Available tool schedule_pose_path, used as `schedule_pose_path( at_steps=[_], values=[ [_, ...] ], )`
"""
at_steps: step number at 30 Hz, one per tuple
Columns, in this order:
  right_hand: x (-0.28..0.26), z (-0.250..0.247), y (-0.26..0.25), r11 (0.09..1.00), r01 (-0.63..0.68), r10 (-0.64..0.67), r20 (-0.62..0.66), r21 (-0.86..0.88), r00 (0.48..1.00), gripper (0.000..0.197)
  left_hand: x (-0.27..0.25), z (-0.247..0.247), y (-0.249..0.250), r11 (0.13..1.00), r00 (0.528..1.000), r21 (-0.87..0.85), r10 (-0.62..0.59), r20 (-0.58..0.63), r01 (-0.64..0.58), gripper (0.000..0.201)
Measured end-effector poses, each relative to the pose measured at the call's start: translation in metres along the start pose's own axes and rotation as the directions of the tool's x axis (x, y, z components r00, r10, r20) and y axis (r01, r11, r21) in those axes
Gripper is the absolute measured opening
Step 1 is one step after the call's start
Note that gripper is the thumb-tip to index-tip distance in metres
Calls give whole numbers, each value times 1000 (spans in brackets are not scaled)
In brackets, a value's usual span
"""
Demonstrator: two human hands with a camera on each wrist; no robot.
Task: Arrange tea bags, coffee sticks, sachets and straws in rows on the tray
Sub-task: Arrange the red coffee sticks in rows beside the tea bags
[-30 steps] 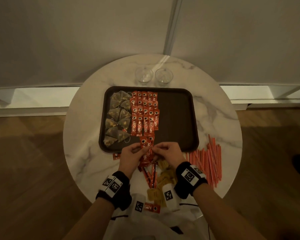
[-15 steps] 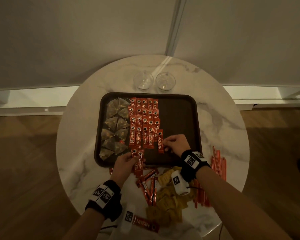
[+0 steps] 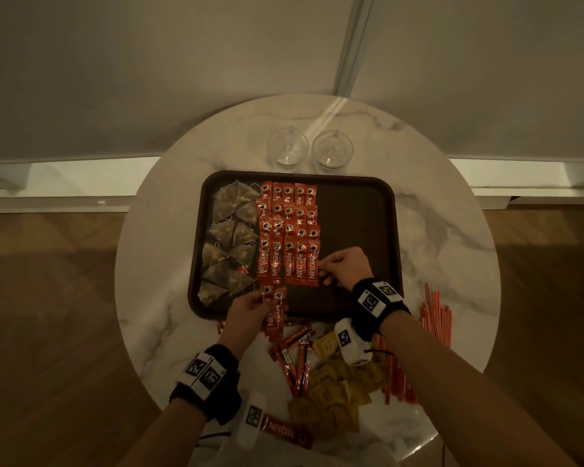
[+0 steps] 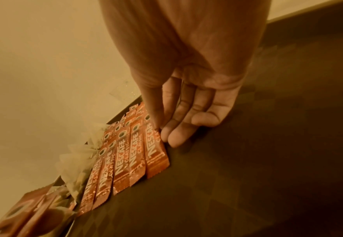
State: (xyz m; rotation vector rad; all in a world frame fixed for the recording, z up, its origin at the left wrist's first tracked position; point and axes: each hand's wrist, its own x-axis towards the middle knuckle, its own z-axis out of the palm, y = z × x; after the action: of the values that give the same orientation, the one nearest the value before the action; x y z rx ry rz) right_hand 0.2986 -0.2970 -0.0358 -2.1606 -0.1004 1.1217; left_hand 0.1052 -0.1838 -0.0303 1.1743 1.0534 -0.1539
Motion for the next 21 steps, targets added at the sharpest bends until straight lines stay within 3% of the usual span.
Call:
schedule_pose_path(
  at_steps=[7, 10, 16, 21],
  values=[
    [-9, -3, -3, 999, 26, -24, -43, 30, 999, 10, -1, -2, 9, 998, 998, -24, 49, -31, -50, 25],
    [-24, 2, -2, 992, 85, -78, -83, 91, 994, 10, 0, -4, 13, 996, 996, -45, 75, -54, -78, 22],
    [-60, 55, 4, 980, 190, -198, 187, 59, 962, 10, 3, -13, 20, 989, 986, 41, 148, -82, -145, 19],
    [-59, 75, 0, 970, 188, -212, 158, 157, 964, 12, 5, -24, 27, 977, 980, 125, 181, -78, -170, 23]
  ],
)
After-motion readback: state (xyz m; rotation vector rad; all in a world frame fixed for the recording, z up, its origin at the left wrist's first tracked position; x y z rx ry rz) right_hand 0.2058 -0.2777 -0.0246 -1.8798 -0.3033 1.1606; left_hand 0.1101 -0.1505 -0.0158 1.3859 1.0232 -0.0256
